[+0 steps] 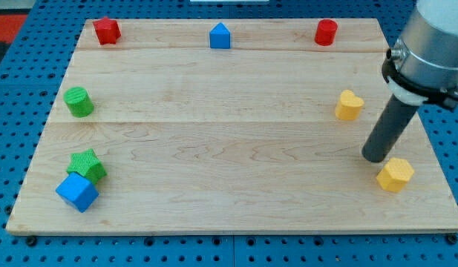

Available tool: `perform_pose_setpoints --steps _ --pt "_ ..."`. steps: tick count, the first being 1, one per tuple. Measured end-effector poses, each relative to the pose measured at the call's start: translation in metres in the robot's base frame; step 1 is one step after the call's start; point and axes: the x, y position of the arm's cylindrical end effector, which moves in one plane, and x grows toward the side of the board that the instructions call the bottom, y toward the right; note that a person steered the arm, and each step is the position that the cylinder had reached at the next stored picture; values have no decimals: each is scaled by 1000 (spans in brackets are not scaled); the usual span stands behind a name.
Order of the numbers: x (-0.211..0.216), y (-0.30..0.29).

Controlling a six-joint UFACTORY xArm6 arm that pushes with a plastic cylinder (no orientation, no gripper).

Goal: Keep green star at bottom center

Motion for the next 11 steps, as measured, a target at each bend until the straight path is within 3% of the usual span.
perform_pose_setpoints --steps 1,2,3,4,6,8,9,11 --pt "4 23" --pt "50 20" --pt "53 -7" --pt "40 -89" --pt "6 -344" --pt "3 -484" --pt "0 -509" --pt "19 -476"
